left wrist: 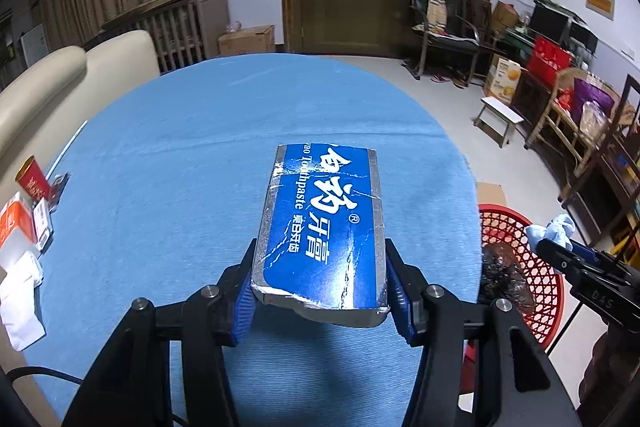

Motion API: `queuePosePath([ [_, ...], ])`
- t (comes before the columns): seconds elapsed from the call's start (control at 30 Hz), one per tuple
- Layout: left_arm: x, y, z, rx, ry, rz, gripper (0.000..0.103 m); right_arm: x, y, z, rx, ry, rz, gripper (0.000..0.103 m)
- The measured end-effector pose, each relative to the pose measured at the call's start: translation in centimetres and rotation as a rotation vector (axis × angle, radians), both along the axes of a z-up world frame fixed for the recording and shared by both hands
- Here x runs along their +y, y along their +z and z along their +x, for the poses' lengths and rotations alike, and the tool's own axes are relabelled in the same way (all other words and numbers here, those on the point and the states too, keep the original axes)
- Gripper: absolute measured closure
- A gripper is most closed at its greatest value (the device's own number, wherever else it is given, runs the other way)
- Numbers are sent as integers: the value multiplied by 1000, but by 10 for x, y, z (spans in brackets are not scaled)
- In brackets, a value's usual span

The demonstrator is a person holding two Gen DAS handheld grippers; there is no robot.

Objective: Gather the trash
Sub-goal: 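Carry the tissue and blue box to the wastebasket while the right tool releases the tissue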

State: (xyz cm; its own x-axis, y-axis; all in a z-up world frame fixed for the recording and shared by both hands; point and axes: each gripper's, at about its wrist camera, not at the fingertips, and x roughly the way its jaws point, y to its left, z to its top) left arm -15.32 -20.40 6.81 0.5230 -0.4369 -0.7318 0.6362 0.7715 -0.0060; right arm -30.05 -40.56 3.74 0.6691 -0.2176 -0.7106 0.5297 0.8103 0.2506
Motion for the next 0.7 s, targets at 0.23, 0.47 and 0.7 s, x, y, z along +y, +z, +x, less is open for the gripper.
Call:
queuePosePath([
  [0.23,-9,3,-2,0,-24,13,46,-15,-9,-11,13,-36,22,48],
  [0.47,-18,4,-8,1,-48,17,46,-22,-16,-19,29,-52,30,48],
  [0.7,-35,5,-19,6,-96,12,46,-32,-24,-21,50,-59,36,48],
])
